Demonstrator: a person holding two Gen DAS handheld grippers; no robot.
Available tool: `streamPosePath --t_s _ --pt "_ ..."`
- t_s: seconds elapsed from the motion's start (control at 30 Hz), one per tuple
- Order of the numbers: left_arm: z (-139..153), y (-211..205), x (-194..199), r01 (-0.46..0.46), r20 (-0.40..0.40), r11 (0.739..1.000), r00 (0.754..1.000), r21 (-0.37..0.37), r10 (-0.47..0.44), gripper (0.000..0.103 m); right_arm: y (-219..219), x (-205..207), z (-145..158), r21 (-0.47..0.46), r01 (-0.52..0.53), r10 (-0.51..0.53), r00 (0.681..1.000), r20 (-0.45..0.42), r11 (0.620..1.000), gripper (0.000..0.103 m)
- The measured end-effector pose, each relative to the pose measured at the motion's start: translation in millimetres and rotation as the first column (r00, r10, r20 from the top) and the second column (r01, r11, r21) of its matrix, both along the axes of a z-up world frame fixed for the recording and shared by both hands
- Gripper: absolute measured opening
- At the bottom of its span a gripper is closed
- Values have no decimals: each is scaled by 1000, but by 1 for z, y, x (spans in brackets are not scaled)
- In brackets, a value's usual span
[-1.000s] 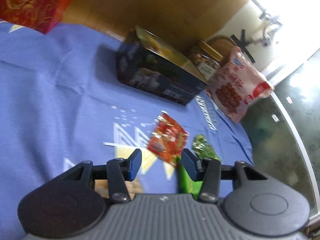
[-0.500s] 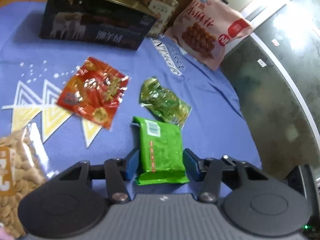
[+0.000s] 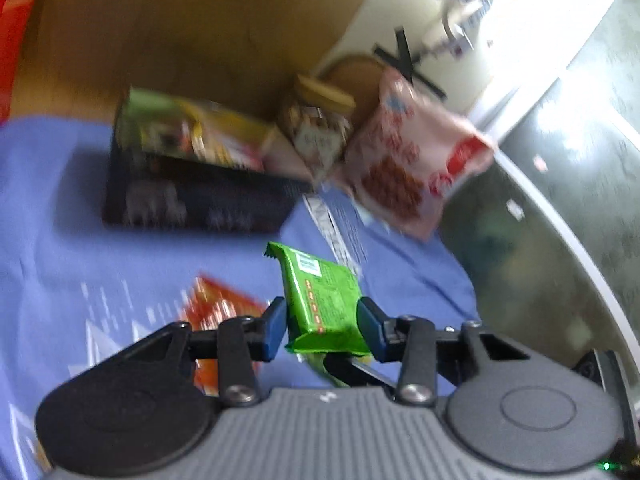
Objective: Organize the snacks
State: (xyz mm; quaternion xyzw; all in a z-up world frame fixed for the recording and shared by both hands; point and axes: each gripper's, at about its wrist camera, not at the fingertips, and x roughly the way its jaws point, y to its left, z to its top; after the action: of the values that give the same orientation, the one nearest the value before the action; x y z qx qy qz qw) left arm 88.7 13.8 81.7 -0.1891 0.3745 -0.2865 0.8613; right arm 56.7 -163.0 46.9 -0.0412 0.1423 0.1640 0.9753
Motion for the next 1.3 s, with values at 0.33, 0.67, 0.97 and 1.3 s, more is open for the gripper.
streamPosePath --t_s 0.33,0.67,0.97,1.3 --pt "7 37 110 -172 11 984 985 -42 173 39 17 115 34 -20 -22 23 997 80 1000 32" --pt "-6 51 110 -231 17 973 973 -21 231 47 9 152 31 91 42 -42 999 1 995 42" --pt "-48 56 30 -172 -213 976 967 -134 141 52 -42 106 -9 324 48 67 940 -336 945 41" --pt "-87 38 -4 -210 -337 958 932 -196 135 46 -27 71 -22 348 15 139 899 -414 938 26"
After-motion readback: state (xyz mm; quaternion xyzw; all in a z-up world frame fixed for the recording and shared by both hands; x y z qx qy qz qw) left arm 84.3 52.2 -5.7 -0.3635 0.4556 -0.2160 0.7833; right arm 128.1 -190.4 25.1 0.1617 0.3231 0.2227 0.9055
